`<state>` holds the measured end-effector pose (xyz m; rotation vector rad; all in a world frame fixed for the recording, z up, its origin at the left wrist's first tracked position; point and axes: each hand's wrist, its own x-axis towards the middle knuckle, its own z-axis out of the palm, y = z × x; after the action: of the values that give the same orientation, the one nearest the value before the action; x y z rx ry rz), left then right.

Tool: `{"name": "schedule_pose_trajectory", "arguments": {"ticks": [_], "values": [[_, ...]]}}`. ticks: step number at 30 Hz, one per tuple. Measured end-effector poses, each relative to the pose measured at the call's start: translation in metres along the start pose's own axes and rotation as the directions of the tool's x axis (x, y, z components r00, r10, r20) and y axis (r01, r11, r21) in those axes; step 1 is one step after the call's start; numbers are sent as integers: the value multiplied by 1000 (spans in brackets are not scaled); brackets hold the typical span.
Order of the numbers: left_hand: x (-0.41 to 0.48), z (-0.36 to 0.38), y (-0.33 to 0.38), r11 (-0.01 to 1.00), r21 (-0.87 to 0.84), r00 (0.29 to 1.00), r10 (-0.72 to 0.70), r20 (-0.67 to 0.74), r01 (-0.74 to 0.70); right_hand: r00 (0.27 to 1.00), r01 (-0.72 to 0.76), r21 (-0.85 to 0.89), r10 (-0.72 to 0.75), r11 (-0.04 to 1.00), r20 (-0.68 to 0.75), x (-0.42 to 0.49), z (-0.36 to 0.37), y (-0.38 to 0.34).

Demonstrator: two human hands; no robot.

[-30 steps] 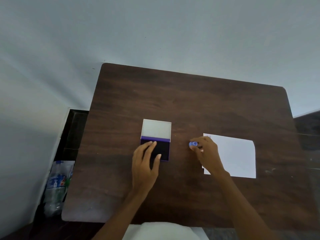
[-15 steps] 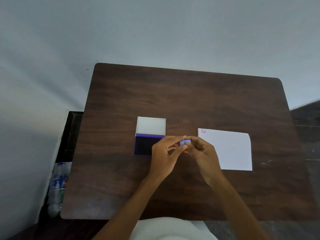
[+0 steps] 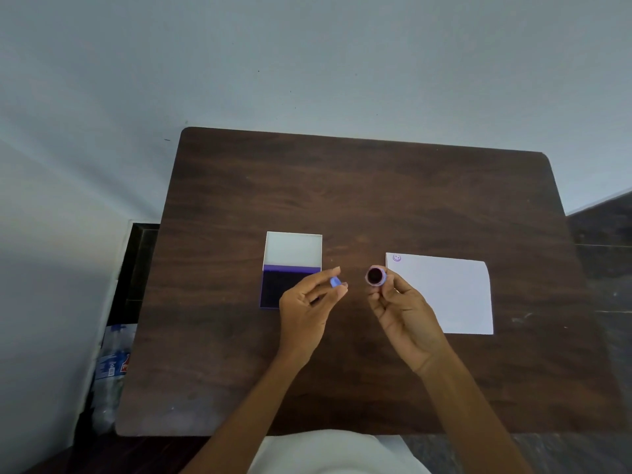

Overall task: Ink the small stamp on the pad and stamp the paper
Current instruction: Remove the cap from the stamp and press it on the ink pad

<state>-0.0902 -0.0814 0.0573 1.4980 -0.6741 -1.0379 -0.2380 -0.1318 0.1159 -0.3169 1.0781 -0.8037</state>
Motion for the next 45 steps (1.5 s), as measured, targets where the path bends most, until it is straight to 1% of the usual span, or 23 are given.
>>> {"name": "schedule_pose_trajectory", "arguments": {"ticks": [3,5,10,15,19,26,30,32,33,35,36,38,39,41,43,45], "values": [[1,5,-10,997,75,999,-38,17,37,1000,-23,124,21,992,20,-5,2,-4],[3,11,-17,989,145,998,-41,43,34,1000,-22,176,19,984,22,-7,1,-7],[14,35,-30,929,358,994,66,89,-94,1000,-21,207,16,978,24,-10,-3,-14],[26,52,-36,844,497,978,147,150,-203,999,-13,210,6,978,33,-12,-2,-23],[31,55,-45,790,564,969,162,186,-240,1000,-5,241,4,971,5,-13,-1,-28],[34,56,-52,774,579,965,171,199,-256,1000,-1,234,5,972,-15,-10,3,-33],[32,57,-52,740,615,962,184,202,-271,1000,11,212,-8,977,-17,-10,3,-33],[31,59,-40,763,601,971,163,177,-238,1000,19,191,-17,981,-13,-9,3,-33],[30,59,-28,807,554,979,159,127,-203,1000,25,176,-24,984,-9,-9,2,-33],[27,57,2,924,349,987,159,24,-157,999,46,131,-47,990,6,-8,1,-33],[23,54,18,958,241,987,159,13,-157,998,60,96,-61,994,7,-7,1,-32],[14,46,44,981,92,983,161,90,-169,996,88,-2,-88,996,1,-7,-1,-31],[9,43,54,980,75,975,172,141,-184,995,98,-52,-98,994,6,-7,-2,-30],[3,37,66,970,98,957,201,208,-225,993,114,-125,-111,986,29,-8,0,-28],[1,34,69,962,113,948,220,228,-251,992,126,-173,-120,977,48,-10,4,-25],[-2,33,70,953,143,951,235,201,-266,990,138,-201,-129,970,60,-11,7,-23]]}}
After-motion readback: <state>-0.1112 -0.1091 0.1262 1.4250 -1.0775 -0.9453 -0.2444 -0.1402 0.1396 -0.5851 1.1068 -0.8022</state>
